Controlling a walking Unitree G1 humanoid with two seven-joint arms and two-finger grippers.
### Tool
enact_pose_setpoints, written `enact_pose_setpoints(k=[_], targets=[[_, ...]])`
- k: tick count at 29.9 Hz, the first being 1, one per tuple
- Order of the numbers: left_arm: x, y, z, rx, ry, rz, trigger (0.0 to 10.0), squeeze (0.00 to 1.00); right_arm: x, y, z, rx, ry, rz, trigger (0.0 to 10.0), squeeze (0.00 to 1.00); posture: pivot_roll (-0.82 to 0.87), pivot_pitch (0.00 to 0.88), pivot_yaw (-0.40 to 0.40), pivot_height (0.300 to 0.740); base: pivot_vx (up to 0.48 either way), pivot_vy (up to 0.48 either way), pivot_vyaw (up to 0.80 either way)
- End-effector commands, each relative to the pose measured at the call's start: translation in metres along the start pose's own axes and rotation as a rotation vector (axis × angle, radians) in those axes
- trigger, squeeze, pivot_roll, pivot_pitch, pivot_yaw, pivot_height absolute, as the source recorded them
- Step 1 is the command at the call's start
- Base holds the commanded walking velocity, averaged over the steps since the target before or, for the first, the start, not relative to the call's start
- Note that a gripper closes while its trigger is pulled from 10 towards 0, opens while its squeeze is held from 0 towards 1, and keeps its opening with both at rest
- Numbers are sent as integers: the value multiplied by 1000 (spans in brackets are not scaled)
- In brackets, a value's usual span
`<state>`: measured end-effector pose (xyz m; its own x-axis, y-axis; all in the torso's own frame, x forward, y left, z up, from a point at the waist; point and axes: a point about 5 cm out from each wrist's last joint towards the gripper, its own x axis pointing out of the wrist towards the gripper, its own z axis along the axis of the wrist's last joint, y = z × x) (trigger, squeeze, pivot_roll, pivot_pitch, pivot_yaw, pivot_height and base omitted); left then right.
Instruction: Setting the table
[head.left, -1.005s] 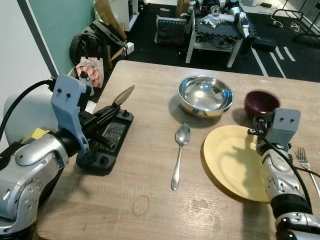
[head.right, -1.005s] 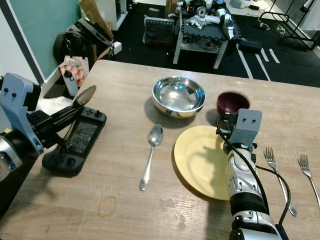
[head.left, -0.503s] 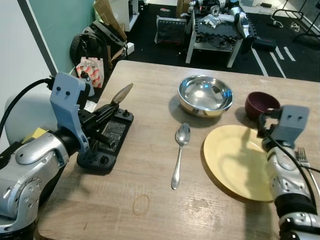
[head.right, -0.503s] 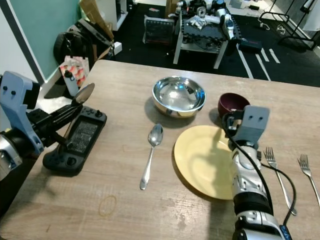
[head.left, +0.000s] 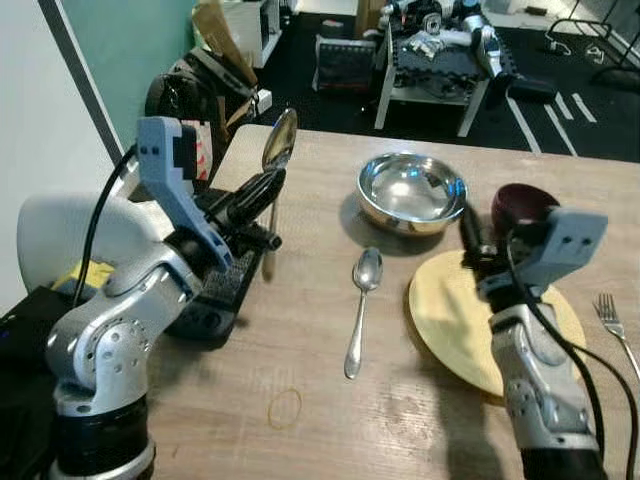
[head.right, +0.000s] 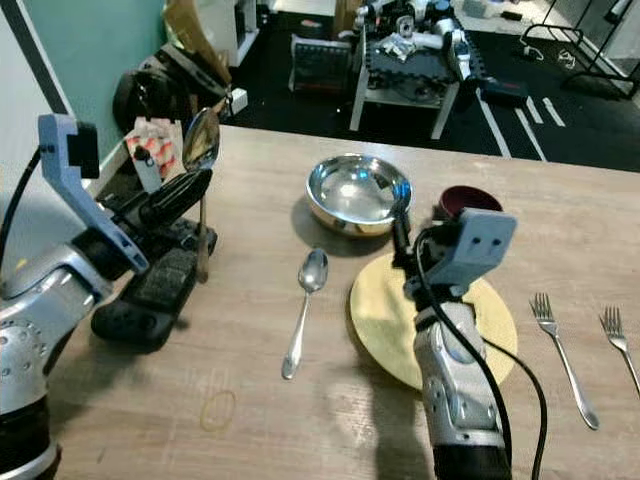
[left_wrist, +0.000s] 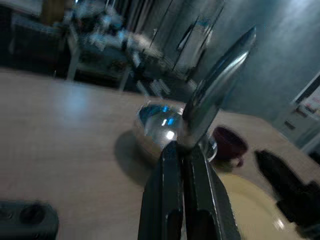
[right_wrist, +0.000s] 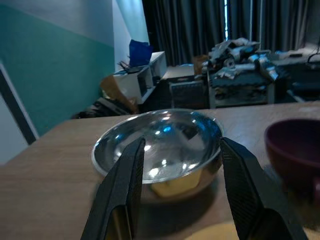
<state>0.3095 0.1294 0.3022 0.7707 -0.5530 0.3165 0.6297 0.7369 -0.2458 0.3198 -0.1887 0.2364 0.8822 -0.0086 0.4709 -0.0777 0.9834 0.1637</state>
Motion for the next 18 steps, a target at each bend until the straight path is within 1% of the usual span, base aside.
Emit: enact_pose_setpoints(k=[1,2,3,4,5,6,7,8,9,10,11,12,13,14,16,17,18], targets=[[7,8,-8,13,32,35,10000,0,-4,4,-1,17,15,13,10000,0,128,116,94,740,0,0,0],[7,8,-8,13,32,35,10000,0,-4,4,-1,17,15,13,10000,0,128,116,94,740,0,0,0],[14,19,-14,26,66,110,10000,0,-3,6,5,47,-5,21,10000,0,122,108,100,740,0,0,0],[18,30,-21,3,100,177,10000,0,-1,7,12,85,-34,25,10000,0,115,104,105,740,0,0,0],[18,30,-21,3,100,177,10000,0,-1,7,12,85,-34,25,10000,0,115,104,105,740,0,0,0],[21,38,-27,-18,135,230,10000,0,1,7,20,121,-59,27,10000,0,115,103,105,740,0,0,0],[21,38,-27,-18,135,230,10000,0,1,7,20,121,-59,27,10000,0,115,103,105,740,0,0,0],[23,44,-35,-59,166,274,10000,0,2,7,25,145,-76,26,10000,0,116,100,105,740,0,0,0],[24,50,-47,-96,227,318,10000,0,3,6,30,172,-85,20,10000,0,113,97,103,740,0,0,0],[24,50,-47,-96,227,318,10000,0,3,6,30,172,-85,20,10000,0,113,97,103,740,0,0,0],[26,55,-56,-150,259,335,10000,0,4,5,32,182,-88,20,10000,0,114,94,103,740,0,0,0],[27,57,-62,-170,290,345,10000,0,4,6,34,189,-88,23,10000,0,112,93,102,740,0,0,0],[27,57,-62,-170,290,345,10000,0,4,6,34,189,-88,23,10000,0,112,93,102,740,0,0,0],[27,59,-67,-177,331,349,10000,0,5,7,34,191,-85,31,10000,0,112,93,102,740,0,0,0],[27,59,-67,-177,331,349,10000,0,5,7,34,191,-85,31,10000,0,112,93,102,740,0,0,0],[27,59,-69,-160,358,336,10000,0,5,9,33,191,-79,37,10000,0,112,93,102,740,0,0,0],[28,57,-68,-166,363,300,10000,0,4,10,31,190,-71,42,10000,0,119,94,100,740,0,0,0]])
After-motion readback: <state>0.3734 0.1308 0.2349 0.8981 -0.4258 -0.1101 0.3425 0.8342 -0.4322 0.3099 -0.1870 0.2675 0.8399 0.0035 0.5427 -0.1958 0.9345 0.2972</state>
